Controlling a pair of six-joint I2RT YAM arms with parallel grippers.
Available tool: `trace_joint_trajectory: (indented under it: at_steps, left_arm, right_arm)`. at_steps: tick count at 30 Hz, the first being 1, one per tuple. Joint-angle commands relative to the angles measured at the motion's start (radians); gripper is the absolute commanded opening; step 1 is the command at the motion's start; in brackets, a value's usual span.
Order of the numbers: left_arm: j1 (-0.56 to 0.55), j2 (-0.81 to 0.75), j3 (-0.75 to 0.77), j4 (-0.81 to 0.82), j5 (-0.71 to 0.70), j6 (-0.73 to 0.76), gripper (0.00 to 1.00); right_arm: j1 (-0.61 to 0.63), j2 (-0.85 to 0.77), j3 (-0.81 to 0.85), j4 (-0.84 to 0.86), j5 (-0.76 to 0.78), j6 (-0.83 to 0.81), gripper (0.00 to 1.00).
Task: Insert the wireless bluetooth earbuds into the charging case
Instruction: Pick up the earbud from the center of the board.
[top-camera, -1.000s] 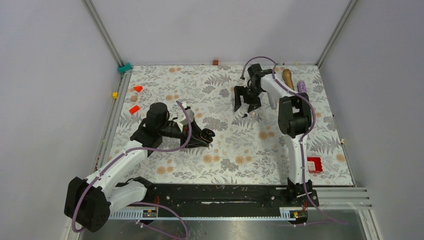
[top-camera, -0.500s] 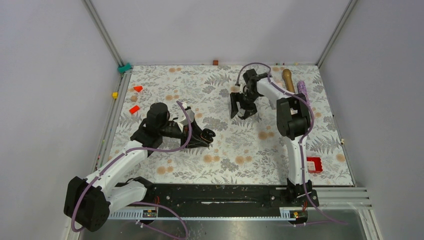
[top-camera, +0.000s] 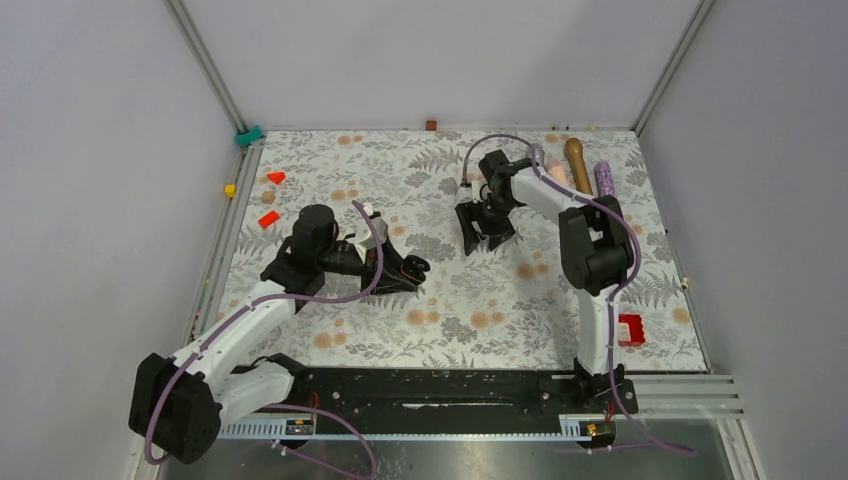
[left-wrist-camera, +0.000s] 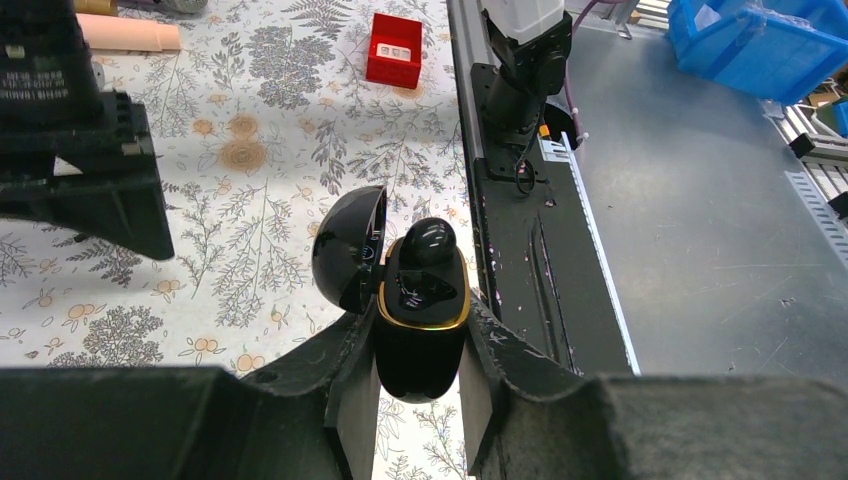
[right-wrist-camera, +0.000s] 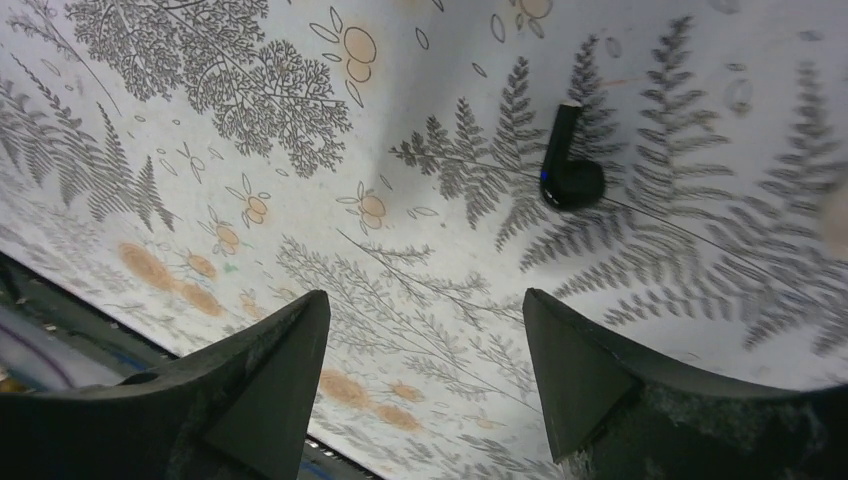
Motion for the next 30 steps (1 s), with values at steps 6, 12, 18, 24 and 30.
trace_joint_trajectory:
  at_steps: [6,12,18,24,30]
  left_arm:
    - [0.001,-0.004,0.008,0.043,0.025,0.004,0.0]
    - [0.002,-0.005,0.01,0.043,0.024,0.003,0.0]
    - [0.001,-0.006,0.007,0.043,0.024,0.002,0.0]
    - [0.001,-0.008,0.004,0.043,0.024,0.004,0.0]
    - [0.001,-0.008,0.004,0.043,0.026,0.006,0.0]
  right_arm:
    - [0.002,-0.263,-0.123,0.183,0.218,-0.528,0.78]
    - [0.003,-0.371,-0.318,0.402,0.127,-0.842,0.79]
    - [0.004,-0.435,-0.532,0.627,0.0,-1.165,0.78]
    - [0.011,-0.384,-0.523,0.656,0.009,-1.225,0.7]
    - [0.011,-0.332,-0.505,0.649,0.01,-1.275,0.65]
